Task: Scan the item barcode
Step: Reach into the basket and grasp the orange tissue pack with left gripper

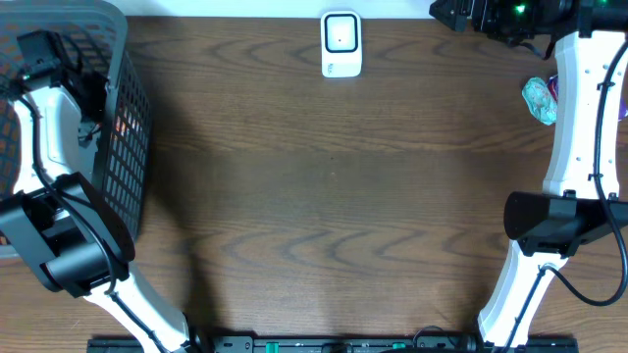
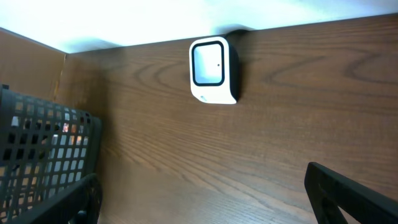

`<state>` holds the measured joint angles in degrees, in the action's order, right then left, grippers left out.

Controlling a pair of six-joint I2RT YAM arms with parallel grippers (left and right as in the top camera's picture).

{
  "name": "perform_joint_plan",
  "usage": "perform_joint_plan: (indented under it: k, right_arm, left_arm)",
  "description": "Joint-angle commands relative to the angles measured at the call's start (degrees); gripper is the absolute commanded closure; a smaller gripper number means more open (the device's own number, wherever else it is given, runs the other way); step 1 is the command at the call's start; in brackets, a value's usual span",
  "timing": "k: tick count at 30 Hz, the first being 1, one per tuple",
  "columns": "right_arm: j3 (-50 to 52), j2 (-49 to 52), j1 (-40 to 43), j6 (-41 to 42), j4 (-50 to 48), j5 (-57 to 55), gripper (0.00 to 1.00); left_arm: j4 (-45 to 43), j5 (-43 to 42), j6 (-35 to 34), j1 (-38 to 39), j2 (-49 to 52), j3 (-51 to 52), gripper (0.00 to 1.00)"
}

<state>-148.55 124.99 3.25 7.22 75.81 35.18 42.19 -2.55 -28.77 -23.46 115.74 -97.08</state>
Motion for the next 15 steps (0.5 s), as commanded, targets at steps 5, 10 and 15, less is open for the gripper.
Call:
perform_joint_plan:
  k: [5,10,15]
  right_arm:
    - [-0.5,0.1,-0.1,0.5,0.1,0.9,0.01]
    - [-0.5,0.1,-0.1,0.5,0.1,0.9,0.01]
    - [-0.5,0.1,-0.1,0.5,0.1,0.9,0.01]
  left_arm:
    - [-2.7,2.2,2.9,-0.2,2.0,2.9,0.18]
    - [-2.9,2.1,3.5,-0.2,5.1,2.9,0.24]
    - [-3.2,2.1,4.4,-0.2,8.9,2.9,0.41]
